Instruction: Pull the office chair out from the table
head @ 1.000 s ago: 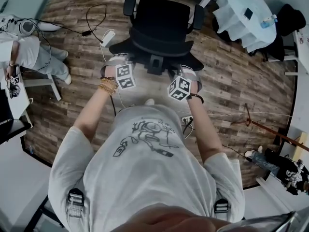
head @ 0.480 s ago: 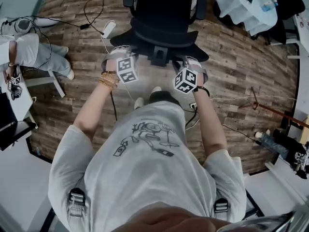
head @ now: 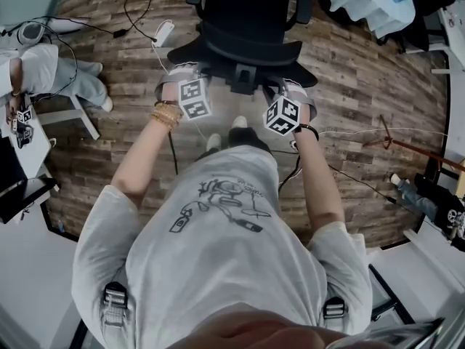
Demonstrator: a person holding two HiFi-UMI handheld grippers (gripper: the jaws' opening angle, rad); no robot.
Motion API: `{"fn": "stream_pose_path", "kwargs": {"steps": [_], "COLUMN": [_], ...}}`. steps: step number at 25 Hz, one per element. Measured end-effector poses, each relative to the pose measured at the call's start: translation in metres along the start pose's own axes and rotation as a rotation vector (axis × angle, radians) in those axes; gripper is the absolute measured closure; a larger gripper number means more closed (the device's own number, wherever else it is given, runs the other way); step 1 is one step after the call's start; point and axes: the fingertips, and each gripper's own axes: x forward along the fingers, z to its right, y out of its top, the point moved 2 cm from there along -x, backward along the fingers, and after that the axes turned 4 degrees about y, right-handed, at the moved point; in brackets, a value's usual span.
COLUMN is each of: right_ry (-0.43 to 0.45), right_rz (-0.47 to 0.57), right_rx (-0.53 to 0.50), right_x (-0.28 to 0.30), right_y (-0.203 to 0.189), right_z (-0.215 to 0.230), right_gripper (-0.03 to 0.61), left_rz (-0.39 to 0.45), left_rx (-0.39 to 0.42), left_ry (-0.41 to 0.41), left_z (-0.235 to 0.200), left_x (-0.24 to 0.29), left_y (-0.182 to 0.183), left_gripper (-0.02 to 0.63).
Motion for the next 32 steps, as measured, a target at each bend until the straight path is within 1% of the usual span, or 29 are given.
{"fn": "stream_pose_path", "kwargs": {"steps": [8, 19, 25, 29, 32], "right_ry": [0.001, 0.022, 0.024, 0.055, 0.068], "right_rz": [-0.005, -0.020, -0.019, -0.025, -0.025], "right_rx": [0.026, 0.036, 0.034, 0.037, 0.070], "right_x": [-0.019, -0.042, -0.046, -0.046, -0.052], "right_y": [0.010, 0.013, 0.014, 0.020, 0.025], "right_z": [-0.052, -0.104, -0.110, -0.106, -0.106], "right_gripper": [0.482, 0.480, 0.480, 0.482, 0.475], "left_rz": [0.016, 0.035, 0.041, 0.021, 0.053], "left_rx": [0.010, 0.032, 0.028, 0.037, -0.016], "left_ry": [-0.027, -0.076, -0.076, -0.073, -0.066], "left_z": [0.041, 0.088, 0.092, 0.086, 0.084], "left_x": [-0.029, -0.060, -0.065, -0.067, -0.078], "left_y": [-0.014, -0.020, -0.020, -0.023, -0.019], "left_gripper": [0.512, 0.514, 0.512, 0.508, 0.509]}}
